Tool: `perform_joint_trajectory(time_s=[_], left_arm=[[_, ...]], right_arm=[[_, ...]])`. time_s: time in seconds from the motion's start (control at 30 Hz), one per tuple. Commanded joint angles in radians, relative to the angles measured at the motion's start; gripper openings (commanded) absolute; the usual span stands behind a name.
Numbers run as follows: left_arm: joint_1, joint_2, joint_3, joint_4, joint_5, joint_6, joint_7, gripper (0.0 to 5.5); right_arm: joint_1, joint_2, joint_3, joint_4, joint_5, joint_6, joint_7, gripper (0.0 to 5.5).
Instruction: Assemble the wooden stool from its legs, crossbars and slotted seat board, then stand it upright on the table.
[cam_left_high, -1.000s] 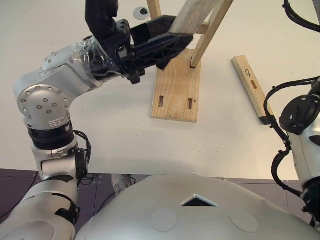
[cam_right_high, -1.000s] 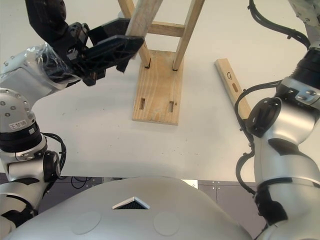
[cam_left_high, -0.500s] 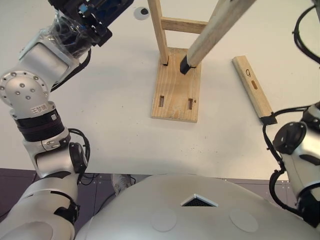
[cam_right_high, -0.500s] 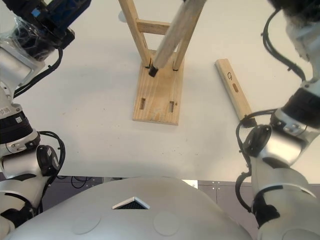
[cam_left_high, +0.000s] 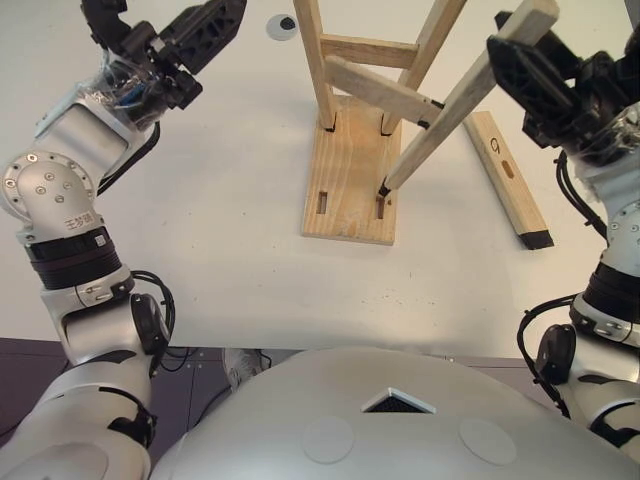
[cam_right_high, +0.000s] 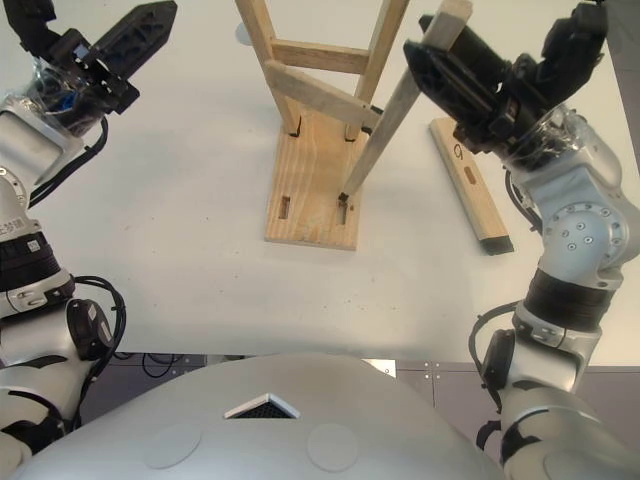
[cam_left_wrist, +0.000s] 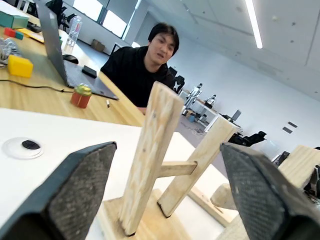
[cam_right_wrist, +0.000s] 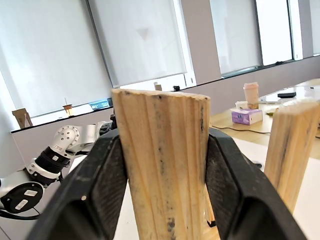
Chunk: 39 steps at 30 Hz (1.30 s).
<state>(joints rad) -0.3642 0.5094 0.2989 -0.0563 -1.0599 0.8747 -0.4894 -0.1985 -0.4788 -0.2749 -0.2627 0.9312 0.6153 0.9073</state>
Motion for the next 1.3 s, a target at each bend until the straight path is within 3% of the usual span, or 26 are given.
perform_joint_trajectory(time_s=[0.03,0.73,1.17,1.3], left_arm=[[0.018,0.011,-0.010,0.028,0.057,-0.013,-0.031,3.80],[0.045,-0.031,0.005,0.029,0.108,-0.009,-0.056,3.80],[0.043,-0.059,0.002,0.021,0.113,-0.012,-0.045,3.80],[0.050,-0.063,0.013,0.006,0.106,-0.010,-0.035,3.80]], right_arm=[[0.009,0.013,0.020,-0.004,0.000,-0.016,0.010,2.06],[-0.017,-0.062,0.034,-0.021,0.046,0.054,0.027,2.06],[-0.007,-0.103,0.095,0.050,-0.076,0.005,0.100,2.05],[0.013,-0.190,0.141,0.047,-0.136,-0.017,0.180,2.05]])
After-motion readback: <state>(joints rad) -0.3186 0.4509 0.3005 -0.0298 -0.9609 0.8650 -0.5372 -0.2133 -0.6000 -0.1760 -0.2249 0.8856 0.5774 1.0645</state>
